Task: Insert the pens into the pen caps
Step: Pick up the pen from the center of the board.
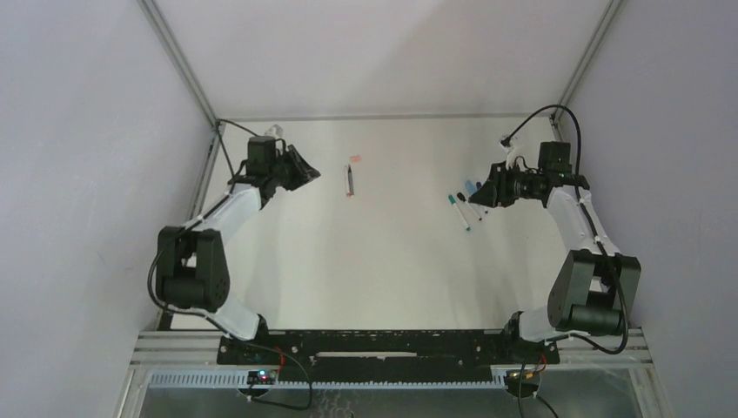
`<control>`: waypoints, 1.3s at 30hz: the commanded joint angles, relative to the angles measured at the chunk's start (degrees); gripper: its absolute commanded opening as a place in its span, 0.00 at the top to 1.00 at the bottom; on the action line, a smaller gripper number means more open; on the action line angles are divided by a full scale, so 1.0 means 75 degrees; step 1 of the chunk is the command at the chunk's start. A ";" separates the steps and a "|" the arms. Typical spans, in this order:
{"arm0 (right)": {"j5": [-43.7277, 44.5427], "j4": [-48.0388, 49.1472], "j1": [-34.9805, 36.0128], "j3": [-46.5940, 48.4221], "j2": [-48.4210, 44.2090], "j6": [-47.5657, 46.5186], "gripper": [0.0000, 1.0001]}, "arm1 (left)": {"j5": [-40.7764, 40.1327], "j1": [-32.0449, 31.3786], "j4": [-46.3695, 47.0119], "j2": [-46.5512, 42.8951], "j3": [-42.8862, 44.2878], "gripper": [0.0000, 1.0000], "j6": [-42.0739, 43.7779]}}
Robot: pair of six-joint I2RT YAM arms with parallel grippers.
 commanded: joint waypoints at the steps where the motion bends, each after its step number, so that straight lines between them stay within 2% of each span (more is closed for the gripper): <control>1: -0.0283 -0.0006 -0.0164 -0.0117 -0.0289 -0.0186 0.59 | 0.0271 -0.0332 -0.0304 0.0769 0.1210 0.70 -0.0179; 9: -0.0316 0.0030 -0.0213 -0.0133 -0.0091 -0.0203 0.59 | -0.0376 -0.1117 -0.1165 0.2439 0.2965 0.71 0.0107; 22: -0.0436 0.0133 -0.0308 -0.0125 0.0208 -0.0232 0.60 | -0.0826 -0.1555 -0.2655 0.4642 0.5744 0.71 0.0230; 39: -0.0549 0.0262 -0.0497 -0.0124 0.0551 -0.0116 0.61 | -0.1405 -0.1668 -0.3724 0.5549 0.6670 0.72 0.0329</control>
